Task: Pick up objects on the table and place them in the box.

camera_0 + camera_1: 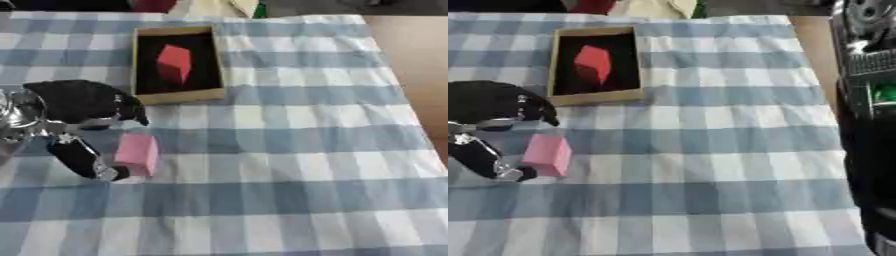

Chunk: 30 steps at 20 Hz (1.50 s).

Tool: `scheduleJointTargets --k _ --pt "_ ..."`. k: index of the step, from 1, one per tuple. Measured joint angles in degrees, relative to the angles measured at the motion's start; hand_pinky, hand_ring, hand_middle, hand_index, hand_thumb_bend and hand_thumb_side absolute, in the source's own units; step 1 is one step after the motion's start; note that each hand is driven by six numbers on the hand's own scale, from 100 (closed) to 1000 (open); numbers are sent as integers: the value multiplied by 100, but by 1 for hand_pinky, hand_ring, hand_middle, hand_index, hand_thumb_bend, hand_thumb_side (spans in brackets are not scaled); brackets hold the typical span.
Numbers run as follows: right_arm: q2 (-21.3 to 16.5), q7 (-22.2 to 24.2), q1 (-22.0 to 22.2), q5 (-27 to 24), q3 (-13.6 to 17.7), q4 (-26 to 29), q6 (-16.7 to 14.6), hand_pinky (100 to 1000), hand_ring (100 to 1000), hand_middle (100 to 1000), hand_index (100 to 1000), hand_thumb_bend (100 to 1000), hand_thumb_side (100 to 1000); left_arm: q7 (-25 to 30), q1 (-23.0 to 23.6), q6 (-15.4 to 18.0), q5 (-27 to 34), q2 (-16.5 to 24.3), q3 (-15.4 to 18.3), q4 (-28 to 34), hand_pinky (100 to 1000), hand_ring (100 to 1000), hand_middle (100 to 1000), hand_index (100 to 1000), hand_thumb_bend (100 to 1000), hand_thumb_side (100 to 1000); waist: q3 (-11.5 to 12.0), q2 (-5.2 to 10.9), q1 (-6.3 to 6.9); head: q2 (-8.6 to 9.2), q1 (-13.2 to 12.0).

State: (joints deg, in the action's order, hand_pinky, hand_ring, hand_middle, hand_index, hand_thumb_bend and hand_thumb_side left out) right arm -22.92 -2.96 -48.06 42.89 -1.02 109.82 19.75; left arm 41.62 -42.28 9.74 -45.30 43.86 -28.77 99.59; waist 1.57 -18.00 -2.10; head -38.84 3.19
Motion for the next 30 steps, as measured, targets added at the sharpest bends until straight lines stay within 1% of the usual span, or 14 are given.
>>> scheduleJointTargets --k 12,16,18,19,20,21,23,24,25,30 --pt "117 4 -8 -5 31 -103 2 840 737 409 655 178 683 -18 -14 -9 -59 -127 -73 -212 866 887 817 873 437 535 1 -1 -8 11 5" --pt "144 4 -10 -4 32 -104 2 841 737 408 654 176 684 -31 -20 26 -121 -151 -105 -309 829 847 773 836 419 519 -9 -3 -8 11 9" --pt "144 3 -10 -4 34 -105 3 841 737 407 654 175 685 -44 -23 43 -148 -157 -106 -347 797 798 716 789 406 505 -11 -5 -8 11 9" --pt "145 3 -10 -4 35 -105 3 841 737 407 654 174 686 -55 -24 53 -158 -170 -107 -358 768 759 658 748 396 494 -11 -5 -8 11 9" --pt "145 3 -10 -4 35 -105 3 841 737 407 654 174 686 -68 -27 63 -162 -184 -107 -371 760 745 638 734 383 487 -12 -5 -8 11 10" --pt "146 3 -10 -4 36 -106 3 841 737 407 654 174 686 -88 -33 68 -165 -199 -107 -380 740 706 589 691 346 465 -13 -5 -8 11 10" --pt "147 2 -10 -4 37 -107 3 841 737 407 654 174 686 -154 -38 63 -166 -200 -107 -381 725 677 555 659 326 461 -17 -6 -8 11 11" --pt "148 2 -10 -4 38 -109 3 841 737 406 654 173 687 -185 -40 57 -165 -200 -107 -381 718 665 544 647 316 462 -17 -6 -8 11 14" --pt "148 2 -9 -4 44 -114 3 841 737 406 654 173 687 -209 -41 50 -160 -200 -107 -379 707 645 527 627 284 467 -17 -6 -8 11 18" --pt "148 2 -4 -4 67 -141 4 841 738 406 653 174 687 -236 -64 -6 24 -199 -30 -129 694 628 517 616 202 437 -18 -6 -8 11 31"
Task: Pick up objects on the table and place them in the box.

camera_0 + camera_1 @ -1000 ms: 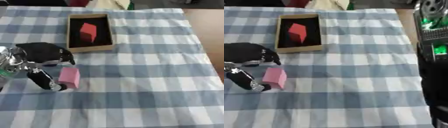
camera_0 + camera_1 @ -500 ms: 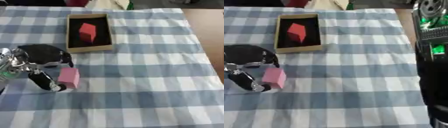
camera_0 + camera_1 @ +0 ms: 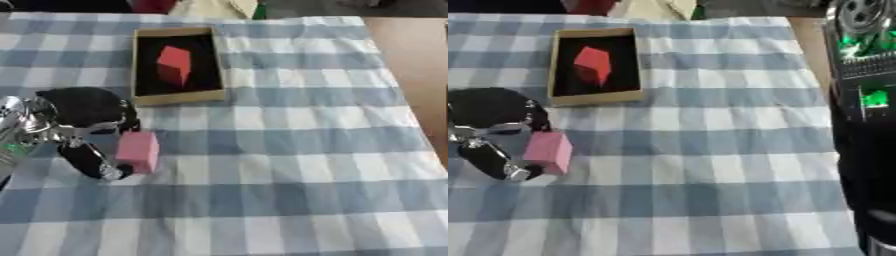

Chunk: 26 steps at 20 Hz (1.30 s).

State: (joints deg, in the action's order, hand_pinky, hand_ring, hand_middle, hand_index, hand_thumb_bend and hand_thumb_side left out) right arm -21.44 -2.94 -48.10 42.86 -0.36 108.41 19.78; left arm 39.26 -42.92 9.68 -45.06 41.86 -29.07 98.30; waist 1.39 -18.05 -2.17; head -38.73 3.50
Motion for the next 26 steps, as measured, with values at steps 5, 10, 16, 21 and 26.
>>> scheduleJointTargets --k 5,10,16,21,26 --pt "1 0 -1 20 0 -1 0 841 738 407 653 174 686 30 -142 -156 320 115 282 527 691 622 515 614 148 356 1 0 15 1 16" --pt "6 9 -29 46 -2 -1 -9 841 738 406 653 173 687 68 -443 -225 694 271 572 743 688 616 511 609 124 317 -25 0 36 7 14" --pt "43 29 -32 50 -4 -4 -28 842 738 405 652 173 689 14 -924 -170 812 251 754 340 676 600 498 592 100 227 -69 -20 69 48 -34" --pt "49 40 -67 50 -20 -31 -36 842 738 404 652 171 690 -197 -1301 -49 648 -7 807 -355 660 578 487 576 100 156 -120 -34 71 86 -85" --pt "57 50 -83 50 -35 -35 -44 843 738 402 651 169 692 -476 -1566 6 477 -342 892 -1183 649 561 477 563 100 116 -187 -75 89 159 -131"
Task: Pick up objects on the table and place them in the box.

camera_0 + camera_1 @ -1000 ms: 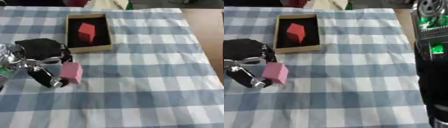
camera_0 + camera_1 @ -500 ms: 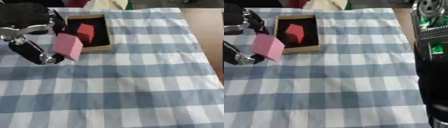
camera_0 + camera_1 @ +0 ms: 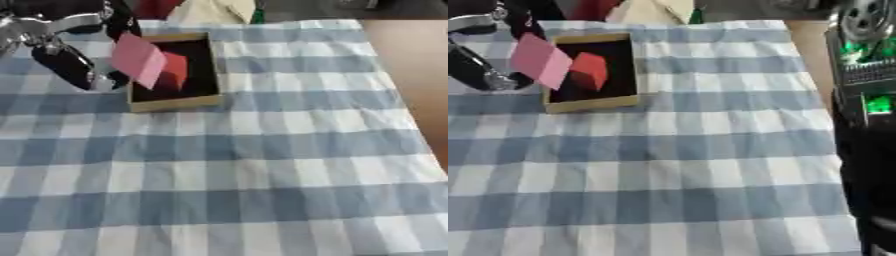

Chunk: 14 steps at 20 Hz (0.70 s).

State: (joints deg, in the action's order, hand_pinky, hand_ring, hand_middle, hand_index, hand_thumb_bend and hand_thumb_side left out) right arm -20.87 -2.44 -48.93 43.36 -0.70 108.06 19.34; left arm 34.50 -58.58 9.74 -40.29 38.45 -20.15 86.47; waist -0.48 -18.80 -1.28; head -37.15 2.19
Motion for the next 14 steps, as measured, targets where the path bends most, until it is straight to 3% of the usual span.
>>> scheduleJointTargets --k 9,14 --pt "71 19 -121 -5 -3 -18 -12 843 738 399 649 179 694 -584 -471 123 -710 -483 313 -1396 648 556 476 562 100 144 -192 -145 9 129 -117" --pt "120 34 -222 -11 -4 -27 -23 843 734 397 648 190 696 -735 -664 173 -949 -642 550 -2053 636 550 480 565 100 239 -389 -279 15 264 -259"
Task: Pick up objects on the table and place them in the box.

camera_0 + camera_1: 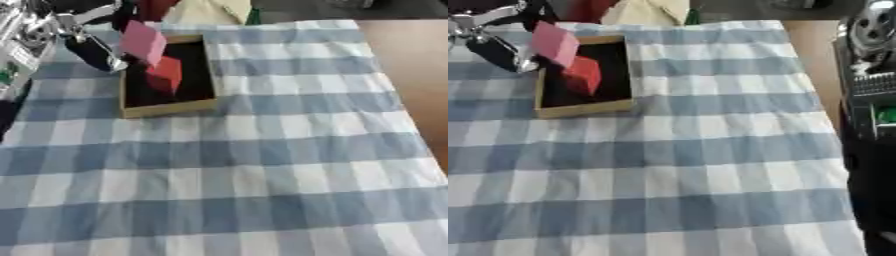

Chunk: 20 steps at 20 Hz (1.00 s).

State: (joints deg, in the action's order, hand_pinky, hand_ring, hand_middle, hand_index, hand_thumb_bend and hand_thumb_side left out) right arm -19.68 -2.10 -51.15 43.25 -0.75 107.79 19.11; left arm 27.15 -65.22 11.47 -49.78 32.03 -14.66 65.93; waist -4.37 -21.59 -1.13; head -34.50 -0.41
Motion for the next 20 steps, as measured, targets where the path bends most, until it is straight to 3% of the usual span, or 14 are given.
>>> scheduleJointTargets --k 4,10,12,15,20 --pt "28 7 -63 -7 0 -5 6 844 731 395 647 187 699 80 -114 -80 118 -74 170 -347 628 545 480 565 100 344 -79 -88 3 86 -68" --pt "36 12 -80 -49 0 -9 6 845 730 393 646 185 703 323 -258 -234 288 -76 290 -568 654 570 515 581 100 350 -170 -137 51 139 -103" --pt "47 13 -78 -52 1 -12 7 845 729 392 646 185 706 377 -278 -227 287 -76 303 -593 685 603 561 626 100 347 -184 -138 56 140 -115" --pt "57 18 -74 -58 2 -30 12 845 729 391 645 184 708 421 -289 -194 236 -76 322 -614 737 672 624 713 100 192 -194 -138 74 140 -122" --pt "71 20 -56 -76 3 -42 11 846 728 389 643 181 711 446 -309 -43 49 -76 325 -607 772 747 684 772 100 100 -215 -137 106 140 -124"
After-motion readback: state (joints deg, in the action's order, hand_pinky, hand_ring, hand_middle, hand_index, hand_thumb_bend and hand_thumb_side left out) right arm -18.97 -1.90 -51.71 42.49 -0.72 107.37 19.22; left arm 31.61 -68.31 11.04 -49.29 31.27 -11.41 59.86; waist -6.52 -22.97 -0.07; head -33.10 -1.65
